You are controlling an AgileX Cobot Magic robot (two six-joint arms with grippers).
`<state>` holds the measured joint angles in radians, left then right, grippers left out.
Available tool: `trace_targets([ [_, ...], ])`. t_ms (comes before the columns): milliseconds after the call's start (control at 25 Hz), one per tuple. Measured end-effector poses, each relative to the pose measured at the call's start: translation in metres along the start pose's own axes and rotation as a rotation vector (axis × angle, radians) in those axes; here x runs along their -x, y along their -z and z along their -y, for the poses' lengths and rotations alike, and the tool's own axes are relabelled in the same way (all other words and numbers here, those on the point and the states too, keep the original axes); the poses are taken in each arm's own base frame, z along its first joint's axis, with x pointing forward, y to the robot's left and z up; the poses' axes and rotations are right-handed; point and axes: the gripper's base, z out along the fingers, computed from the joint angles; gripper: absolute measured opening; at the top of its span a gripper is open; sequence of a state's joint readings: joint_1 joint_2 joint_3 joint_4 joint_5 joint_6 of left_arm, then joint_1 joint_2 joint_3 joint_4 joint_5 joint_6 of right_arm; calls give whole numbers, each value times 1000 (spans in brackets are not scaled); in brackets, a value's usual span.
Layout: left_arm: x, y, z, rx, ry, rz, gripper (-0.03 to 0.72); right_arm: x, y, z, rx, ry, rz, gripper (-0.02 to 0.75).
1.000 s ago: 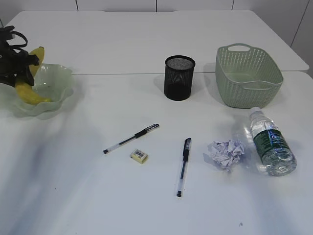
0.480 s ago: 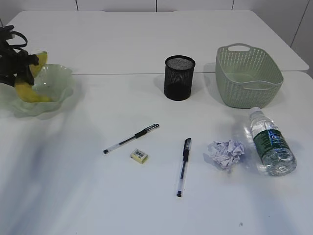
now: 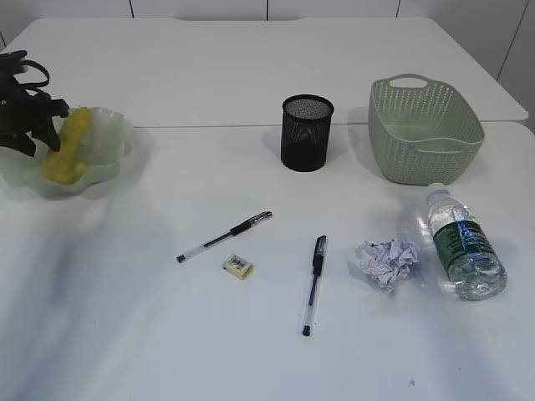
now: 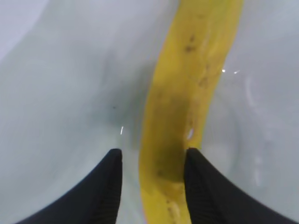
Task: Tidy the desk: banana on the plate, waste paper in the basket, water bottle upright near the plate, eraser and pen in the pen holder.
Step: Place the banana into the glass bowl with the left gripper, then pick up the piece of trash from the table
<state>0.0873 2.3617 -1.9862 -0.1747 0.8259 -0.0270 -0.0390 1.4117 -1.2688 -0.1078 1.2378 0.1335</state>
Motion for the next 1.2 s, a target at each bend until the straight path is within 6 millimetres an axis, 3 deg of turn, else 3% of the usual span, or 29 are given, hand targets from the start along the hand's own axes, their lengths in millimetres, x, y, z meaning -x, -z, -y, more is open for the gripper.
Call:
trace_targets([
  [320, 0, 0, 0, -3, 2, 2, 304, 0, -1, 0, 0, 0, -4, 349],
  [480, 8, 8, 3, -14, 3, 20, 304, 5, -13, -6, 37, -11, -45, 349],
  [640, 23, 27, 8, -26, -8, 79, 304, 12, -19, -13, 96, -7, -63, 349],
  [960, 52, 86, 21, -53, -37, 199, 304, 24, -31, -32, 288, -30, -60, 349],
  [1200, 53, 97, 24, -63, -38, 187, 304, 27, -41, -44, 399, -46, -112, 354],
])
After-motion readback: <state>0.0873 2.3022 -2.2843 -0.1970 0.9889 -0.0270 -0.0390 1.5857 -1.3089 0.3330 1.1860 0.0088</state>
